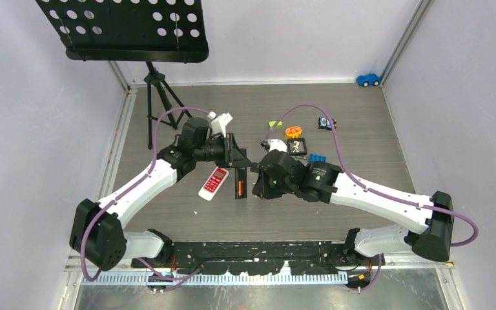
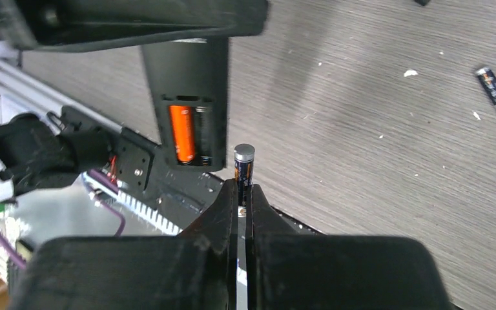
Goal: Load the batteries into the remote control
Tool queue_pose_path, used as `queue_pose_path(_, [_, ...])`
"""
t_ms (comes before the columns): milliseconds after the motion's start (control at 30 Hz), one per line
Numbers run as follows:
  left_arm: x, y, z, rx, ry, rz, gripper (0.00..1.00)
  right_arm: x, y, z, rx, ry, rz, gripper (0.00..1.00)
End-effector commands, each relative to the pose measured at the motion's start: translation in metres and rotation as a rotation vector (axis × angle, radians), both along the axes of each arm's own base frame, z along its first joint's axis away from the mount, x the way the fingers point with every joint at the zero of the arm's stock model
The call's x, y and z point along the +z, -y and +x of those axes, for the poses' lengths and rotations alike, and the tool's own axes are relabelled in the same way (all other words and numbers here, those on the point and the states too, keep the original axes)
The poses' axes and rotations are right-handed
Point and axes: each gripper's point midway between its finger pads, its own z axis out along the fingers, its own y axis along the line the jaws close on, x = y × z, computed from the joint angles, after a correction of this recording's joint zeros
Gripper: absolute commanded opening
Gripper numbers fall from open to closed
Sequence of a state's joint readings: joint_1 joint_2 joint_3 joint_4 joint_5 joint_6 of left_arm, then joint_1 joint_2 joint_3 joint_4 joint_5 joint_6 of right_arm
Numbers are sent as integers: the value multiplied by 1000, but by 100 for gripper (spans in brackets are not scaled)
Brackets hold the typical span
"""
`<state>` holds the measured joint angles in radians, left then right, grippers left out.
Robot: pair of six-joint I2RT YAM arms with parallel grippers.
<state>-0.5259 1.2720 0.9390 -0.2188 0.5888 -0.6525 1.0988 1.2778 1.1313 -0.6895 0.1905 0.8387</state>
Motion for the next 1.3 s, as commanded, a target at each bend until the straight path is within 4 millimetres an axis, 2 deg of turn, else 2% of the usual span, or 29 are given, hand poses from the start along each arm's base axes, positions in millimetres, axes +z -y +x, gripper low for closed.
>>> queue_pose_path(0, [25,18,-12,-92,-47,-160,0,21,-6,-15,149,31,54,0])
queue_pose_path(233, [13,18,-8,-41,-102,-163,0,34,-13,-24,197,13,99,4])
queue_pose_path(467, [15,21,-9,-43,-113,-196,0,36,-20,-21,202,16,101,7])
queue_pose_path(867, [16,22,-16,-54,-132,-241,0,14,-22,-15,127,-75,-4,9])
queue_pose_path(1100, [18,22,-16,-46,-144,-256,0,8,-22,-14,108,-108,-23,22])
queue_pose_path(1267, [19,20,-19,-35,-174,-254,0,9,-24,-12,93,-119,-15,28])
